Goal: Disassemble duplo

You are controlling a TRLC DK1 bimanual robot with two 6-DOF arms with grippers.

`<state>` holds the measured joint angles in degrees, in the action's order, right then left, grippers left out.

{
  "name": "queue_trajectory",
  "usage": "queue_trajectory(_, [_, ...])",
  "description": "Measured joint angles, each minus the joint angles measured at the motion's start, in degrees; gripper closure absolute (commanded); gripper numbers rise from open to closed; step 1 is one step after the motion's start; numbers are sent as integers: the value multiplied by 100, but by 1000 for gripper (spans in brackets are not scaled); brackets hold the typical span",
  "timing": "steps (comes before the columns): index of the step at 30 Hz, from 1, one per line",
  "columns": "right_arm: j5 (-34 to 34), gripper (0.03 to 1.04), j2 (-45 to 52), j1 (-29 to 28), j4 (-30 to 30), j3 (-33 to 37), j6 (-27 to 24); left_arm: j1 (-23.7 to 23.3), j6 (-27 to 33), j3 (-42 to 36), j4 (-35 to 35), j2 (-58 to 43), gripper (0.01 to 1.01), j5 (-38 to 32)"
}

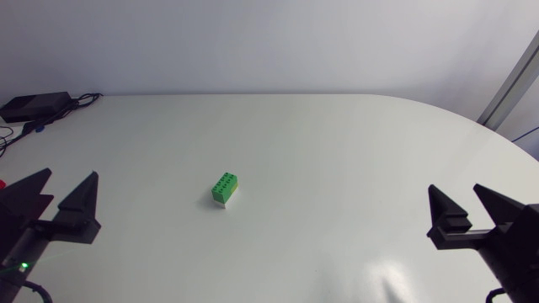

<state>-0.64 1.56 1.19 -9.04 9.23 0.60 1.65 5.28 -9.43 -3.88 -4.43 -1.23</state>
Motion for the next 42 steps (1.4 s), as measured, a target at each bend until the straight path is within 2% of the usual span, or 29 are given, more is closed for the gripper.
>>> queue_trajectory(7, [-42, 59, 1572, 0, 227, 1123, 107, 85, -90, -1532, -114, -2286, 108, -2])
queue_trajectory(13, [2, 59, 3462, -15, 302, 2046, 227, 590, -153, -2973, -946, -4730, 133, -17])
queue_trajectory(17, [282, 59, 4546, -138, 138, 2481, 354, 914, -4, -3967, -1606, -6452, 138, -20])
queue_trajectory(21, [444, 59, 5154, -195, -138, 2590, 452, 1248, 284, -4669, -2155, -7840, 231, -20])
queue_trajectory(24, [452, 59, 5200, -195, -219, 2588, 455, 1556, 256, -4881, -2387, -8430, 284, -20])
queue_trajectory(27, [282, 59, 5128, -74, -396, 2588, 411, 1921, 181, -5106, -2719, -8776, 279, -17])
queue_trajectory(31, [289, 59, 5119, 197, -723, 2594, 319, 2319, 66, -5539, -3001, -9066, 180, 2])
queue_trajectory(37, [428, 59, 5119, 387, -839, 2691, 280, 2551, -68, -6236, -3324, -9466, 159, 22])
queue_trajectory(42, [435, 59, 5136, 450, -866, 2695, 247, 2649, -179, -6522, -3484, -9899, 159, 22])
